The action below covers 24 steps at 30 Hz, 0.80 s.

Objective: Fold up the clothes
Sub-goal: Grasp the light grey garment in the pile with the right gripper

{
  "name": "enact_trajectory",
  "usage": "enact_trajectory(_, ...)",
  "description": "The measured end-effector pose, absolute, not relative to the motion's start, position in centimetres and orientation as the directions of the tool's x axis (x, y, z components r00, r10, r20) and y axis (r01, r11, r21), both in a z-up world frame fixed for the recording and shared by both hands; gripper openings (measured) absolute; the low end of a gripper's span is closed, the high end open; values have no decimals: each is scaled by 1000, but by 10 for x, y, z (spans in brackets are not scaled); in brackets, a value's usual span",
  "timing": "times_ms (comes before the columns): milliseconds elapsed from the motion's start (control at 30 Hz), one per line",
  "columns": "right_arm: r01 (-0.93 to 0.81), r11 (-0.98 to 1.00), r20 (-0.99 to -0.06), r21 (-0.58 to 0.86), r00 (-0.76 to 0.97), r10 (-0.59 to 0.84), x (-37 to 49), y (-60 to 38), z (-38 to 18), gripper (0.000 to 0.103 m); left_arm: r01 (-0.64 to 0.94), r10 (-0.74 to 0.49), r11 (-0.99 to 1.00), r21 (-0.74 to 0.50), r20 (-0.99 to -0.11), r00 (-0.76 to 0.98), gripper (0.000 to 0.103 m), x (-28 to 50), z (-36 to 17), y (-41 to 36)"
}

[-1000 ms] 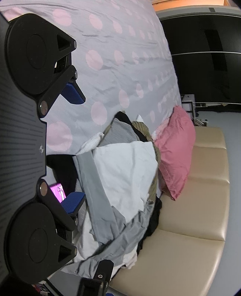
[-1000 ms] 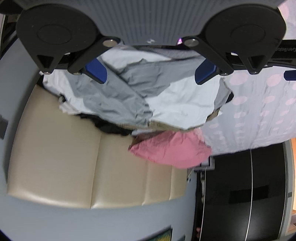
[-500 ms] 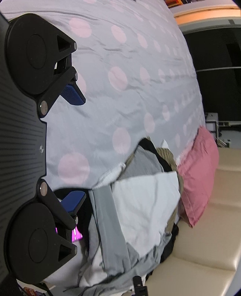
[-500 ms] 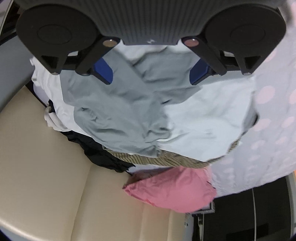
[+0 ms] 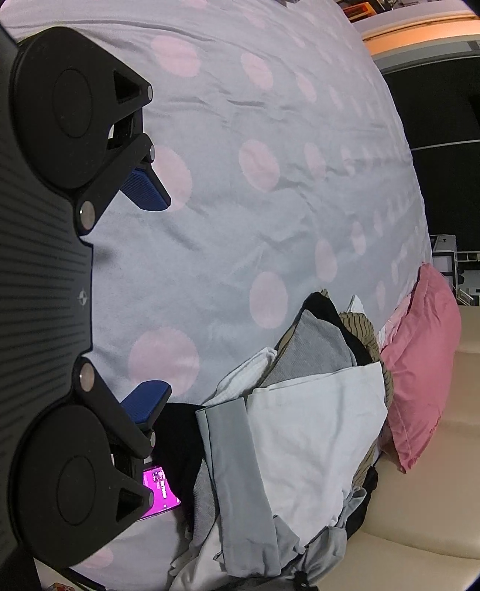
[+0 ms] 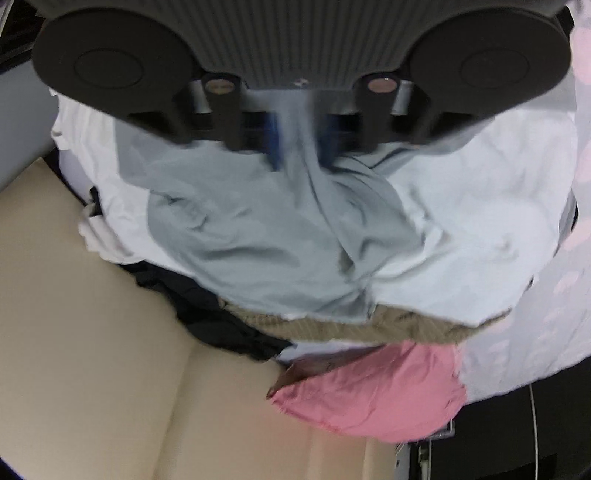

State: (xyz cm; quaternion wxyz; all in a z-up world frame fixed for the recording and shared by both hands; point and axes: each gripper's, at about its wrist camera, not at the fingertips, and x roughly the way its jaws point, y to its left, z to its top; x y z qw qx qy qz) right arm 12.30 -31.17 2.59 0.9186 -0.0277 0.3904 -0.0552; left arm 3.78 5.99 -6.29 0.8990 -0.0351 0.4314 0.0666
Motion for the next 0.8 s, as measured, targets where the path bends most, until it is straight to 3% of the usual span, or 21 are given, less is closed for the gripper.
enact_trajectory(200, 37, 997, -661, -67, 747, -72, 101, -297, 63, 12, -142, 97, 990, 4, -753, 651, 99, 25, -41, 59)
enact_trajectory(367, -127, 990, -602, -56, 796, 69, 68, -255, 120, 11, -161, 122, 987, 13, -716, 688, 99, 8, -14, 68)
enact_trajectory(800, -652, 755, -471, 76, 644, 603, -54, -93, 255, 11, -320, 300, 944, 73, -587, 752, 99, -80, 84, 144)
